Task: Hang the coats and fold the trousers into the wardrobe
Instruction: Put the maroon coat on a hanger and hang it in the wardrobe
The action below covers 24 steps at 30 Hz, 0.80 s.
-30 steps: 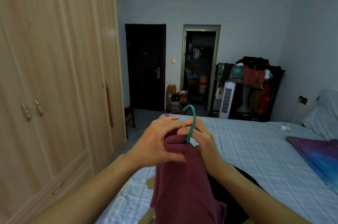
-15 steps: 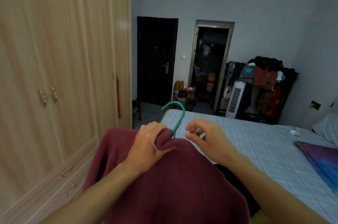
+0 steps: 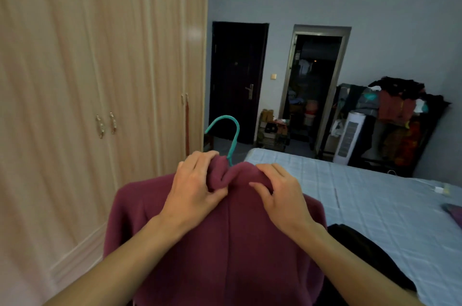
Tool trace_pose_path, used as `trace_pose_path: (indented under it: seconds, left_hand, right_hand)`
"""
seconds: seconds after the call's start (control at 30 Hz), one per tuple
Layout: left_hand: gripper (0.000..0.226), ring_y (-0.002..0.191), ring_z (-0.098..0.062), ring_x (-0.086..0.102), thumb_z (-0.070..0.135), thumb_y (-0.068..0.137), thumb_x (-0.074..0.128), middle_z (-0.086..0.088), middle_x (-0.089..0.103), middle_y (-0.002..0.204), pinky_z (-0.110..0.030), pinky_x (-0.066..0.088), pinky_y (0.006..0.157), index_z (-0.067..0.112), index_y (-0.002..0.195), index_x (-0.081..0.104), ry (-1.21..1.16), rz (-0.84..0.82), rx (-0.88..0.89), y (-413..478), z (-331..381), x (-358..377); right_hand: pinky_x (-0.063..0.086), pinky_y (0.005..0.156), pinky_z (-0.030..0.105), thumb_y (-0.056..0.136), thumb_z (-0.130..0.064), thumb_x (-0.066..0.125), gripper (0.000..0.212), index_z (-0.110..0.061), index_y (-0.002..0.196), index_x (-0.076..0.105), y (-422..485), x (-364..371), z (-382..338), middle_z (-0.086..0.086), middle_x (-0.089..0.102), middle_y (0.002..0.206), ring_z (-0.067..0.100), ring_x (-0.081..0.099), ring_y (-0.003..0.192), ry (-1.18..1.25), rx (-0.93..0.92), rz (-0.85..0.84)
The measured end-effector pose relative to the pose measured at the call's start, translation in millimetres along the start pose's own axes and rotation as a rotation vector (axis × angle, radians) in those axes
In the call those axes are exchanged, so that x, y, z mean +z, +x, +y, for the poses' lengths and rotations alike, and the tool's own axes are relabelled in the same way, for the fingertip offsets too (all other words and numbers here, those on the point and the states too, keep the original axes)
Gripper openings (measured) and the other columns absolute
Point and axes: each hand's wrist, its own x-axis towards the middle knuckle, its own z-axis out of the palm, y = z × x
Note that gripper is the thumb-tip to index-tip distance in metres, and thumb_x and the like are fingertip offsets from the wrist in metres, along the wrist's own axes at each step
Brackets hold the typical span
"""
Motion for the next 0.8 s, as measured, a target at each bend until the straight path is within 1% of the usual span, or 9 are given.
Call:
trace_pose_path:
  seconds: [0.07,0.13,0.27,0.37,0.47,0.57,0.67,0.73,0.8]
  left_hand:
    - [0.066,0.103,-0.014,0.054,0.042,0.068,0.061,0.007,0.054,0.110,-0.029,0.036,0.088,0.018,0.129,0.054,0.029,-0.007,-0.013,-5.9,-10.8,-13.4]
    - [0.064,0.105,-0.015,0.054,0.035,0.071,0.066,0.006,0.053,0.111,-0.032,0.040,0.091,0.018,0.131,0.051,0.056,0.005,-0.020,-9.6,-25.0,-24.6]
    - [0.061,0.098,-0.022,0.055,0.008,0.073,0.081,-0.001,0.056,0.107,-0.025,0.040,0.091,0.012,0.128,0.055,0.167,0.070,-0.027,-9.7,-60.4,-43.7]
    - [0.043,0.090,-0.030,0.055,0.011,0.079,0.076,-0.005,0.060,0.101,-0.035,0.044,0.082,0.013,0.118,0.059,0.349,0.091,-0.045,-3.5,-85.5,-60.1]
    - [0.039,0.088,-0.033,0.054,0.011,0.079,0.074,-0.007,0.062,0.101,-0.042,0.044,0.079,0.012,0.116,0.061,0.480,0.103,-0.076,5.6,-109.0,-77.2]
    - [0.045,0.090,-0.033,0.055,0.003,0.077,0.077,-0.008,0.064,0.106,-0.038,0.044,0.082,0.006,0.119,0.061,0.534,0.140,-0.115,9.4,-124.6,-96.5]
    - [0.054,0.095,-0.027,0.050,-0.005,0.069,0.069,-0.010,0.064,0.110,-0.029,0.039,0.087,0.001,0.121,0.058,0.582,0.169,-0.186,1.4,-137.1,-124.3]
    - [0.054,0.095,-0.026,0.049,-0.004,0.068,0.065,-0.009,0.064,0.108,-0.030,0.041,0.086,0.003,0.121,0.059,0.627,0.161,-0.228,-8.6,-149.5,-148.0]
    - [0.050,0.094,-0.027,0.051,0.001,0.070,0.063,-0.005,0.064,0.103,-0.036,0.045,0.081,0.007,0.119,0.060,0.700,0.170,-0.271,-18.3,-163.6,-173.0]
  right_hand:
    - [0.051,0.082,0.026,0.089,-0.024,0.071,0.028,-0.018,0.115,0.063,7.3,13.9,-7.9,-0.007,0.061,0.104,0.007,0.058,0.090,0.044,-0.030,0.021]
    - [0.050,0.082,0.025,0.087,-0.022,0.073,0.029,-0.018,0.114,0.063,15.9,29.4,-15.4,-0.007,0.062,0.104,0.007,0.058,0.091,0.088,-0.045,0.027]
    - [0.048,0.079,0.021,0.085,-0.021,0.076,0.028,-0.017,0.110,0.062,41.9,68.1,-28.7,-0.007,0.061,0.101,0.005,0.057,0.087,0.176,-0.101,0.015]
    - [0.053,0.075,0.032,0.086,-0.021,0.075,0.028,-0.018,0.111,0.062,66.1,99.7,-38.2,-0.005,0.061,0.100,0.010,0.058,0.084,0.246,-0.153,-0.008]
    - [0.052,0.078,0.040,0.086,-0.019,0.074,0.028,-0.017,0.111,0.063,91.7,130.6,-47.7,-0.003,0.060,0.099,0.017,0.060,0.089,0.332,-0.209,-0.017]
    - [0.052,0.078,0.042,0.085,-0.016,0.075,0.029,-0.015,0.111,0.064,117.3,163.2,-60.1,-0.002,0.059,0.097,0.019,0.059,0.089,0.428,-0.255,-0.012]
    - [0.051,0.076,0.044,0.083,-0.012,0.075,0.027,-0.013,0.109,0.065,137.0,196.3,-84.2,0.000,0.059,0.095,0.022,0.060,0.087,0.532,-0.303,-0.021]
    - [0.051,0.073,0.042,0.083,-0.010,0.076,0.025,-0.011,0.106,0.066,146.6,217.8,-107.4,-0.002,0.060,0.094,0.020,0.060,0.084,0.620,-0.338,-0.044]
    - [0.052,0.071,0.037,0.083,-0.010,0.076,0.024,-0.012,0.106,0.066,154.9,237.4,-133.6,-0.008,0.058,0.094,0.016,0.059,0.082,0.689,-0.380,-0.074]
